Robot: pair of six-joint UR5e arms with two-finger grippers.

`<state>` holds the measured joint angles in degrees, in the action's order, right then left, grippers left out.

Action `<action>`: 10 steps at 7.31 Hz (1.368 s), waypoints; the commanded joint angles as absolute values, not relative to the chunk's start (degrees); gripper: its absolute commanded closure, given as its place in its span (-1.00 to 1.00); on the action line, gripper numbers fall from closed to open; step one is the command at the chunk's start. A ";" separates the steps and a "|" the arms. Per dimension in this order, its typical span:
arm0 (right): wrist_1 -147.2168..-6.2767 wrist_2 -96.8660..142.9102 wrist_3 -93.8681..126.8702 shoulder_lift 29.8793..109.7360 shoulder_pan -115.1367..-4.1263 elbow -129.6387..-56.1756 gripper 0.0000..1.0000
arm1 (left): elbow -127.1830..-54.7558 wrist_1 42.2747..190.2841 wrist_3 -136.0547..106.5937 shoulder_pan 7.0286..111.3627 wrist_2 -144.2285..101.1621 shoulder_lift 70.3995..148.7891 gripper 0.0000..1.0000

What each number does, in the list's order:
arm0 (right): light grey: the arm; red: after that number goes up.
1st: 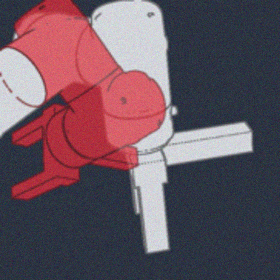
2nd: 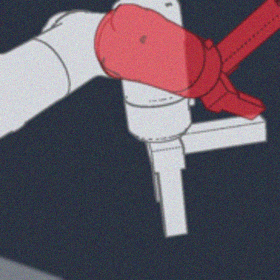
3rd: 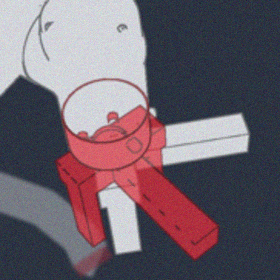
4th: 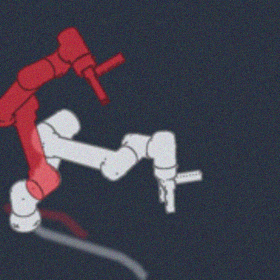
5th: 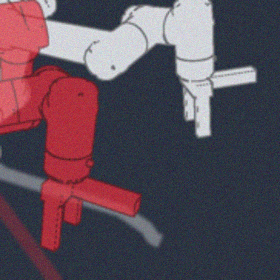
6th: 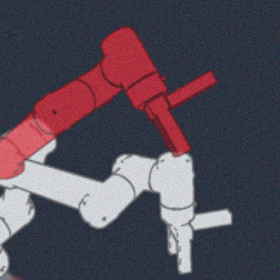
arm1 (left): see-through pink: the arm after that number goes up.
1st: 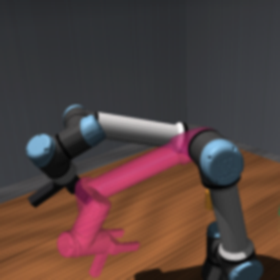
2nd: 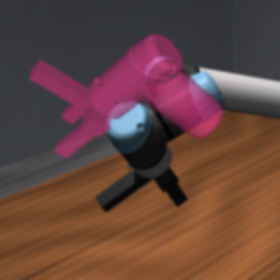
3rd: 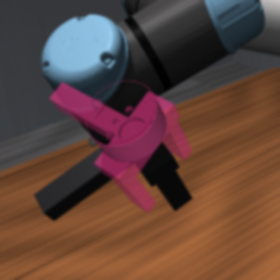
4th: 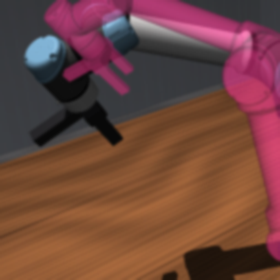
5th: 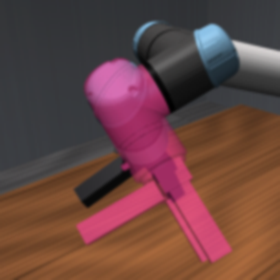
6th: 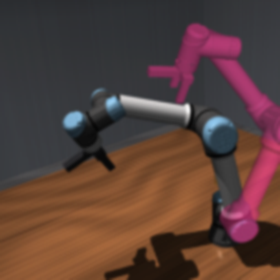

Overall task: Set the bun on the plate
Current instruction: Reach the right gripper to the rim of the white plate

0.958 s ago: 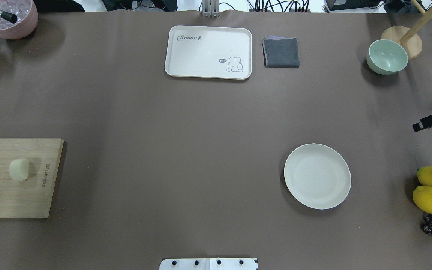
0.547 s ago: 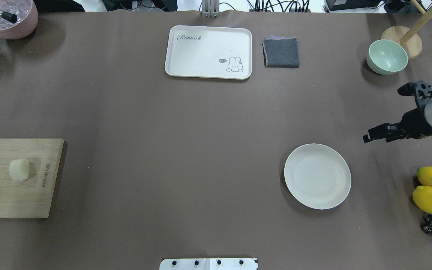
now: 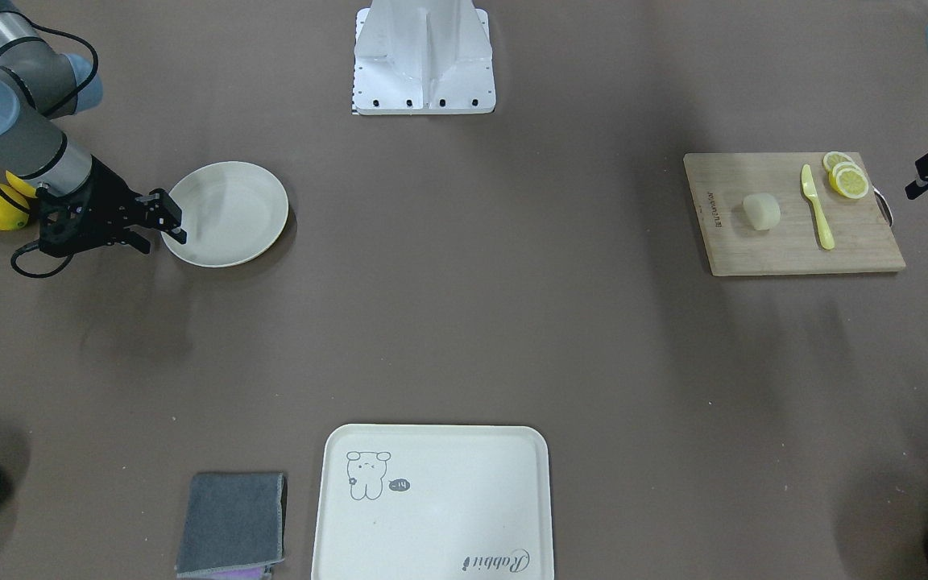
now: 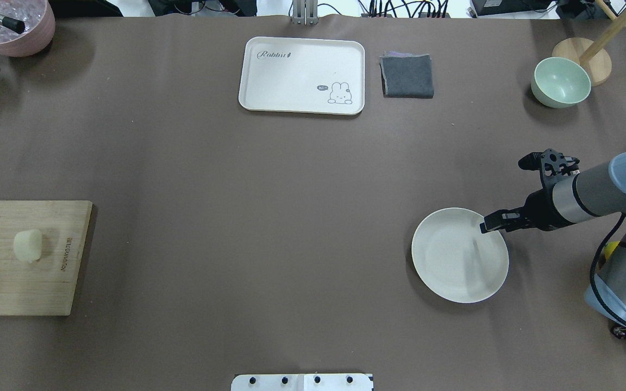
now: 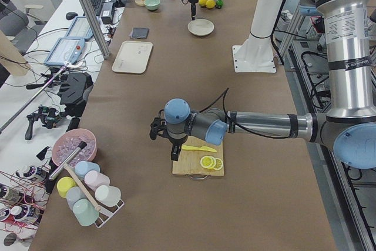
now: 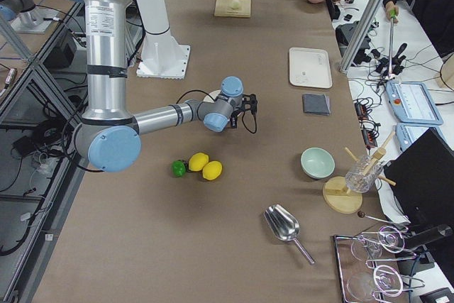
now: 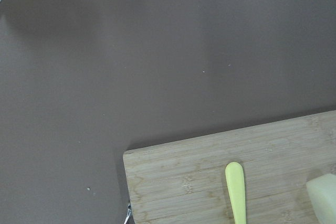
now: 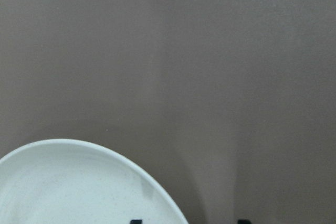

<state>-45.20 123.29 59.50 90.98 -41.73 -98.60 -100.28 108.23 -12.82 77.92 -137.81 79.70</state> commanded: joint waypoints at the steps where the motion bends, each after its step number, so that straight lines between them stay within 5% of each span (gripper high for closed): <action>1: -45.26 123.05 58.98 91.05 -40.69 -99.14 1.00 | -100.46 108.37 -13.18 77.87 -137.81 79.72 -0.96; 6: -45.79 124.36 60.98 88.18 -40.34 -100.46 1.00 | -101.16 111.07 -26.21 74.37 -137.81 80.33 -0.96; 10: -53.87 119.56 76.26 72.02 -34.30 -98.27 1.00 | -102.91 130.95 -63.68 56.39 -130.12 79.72 -0.94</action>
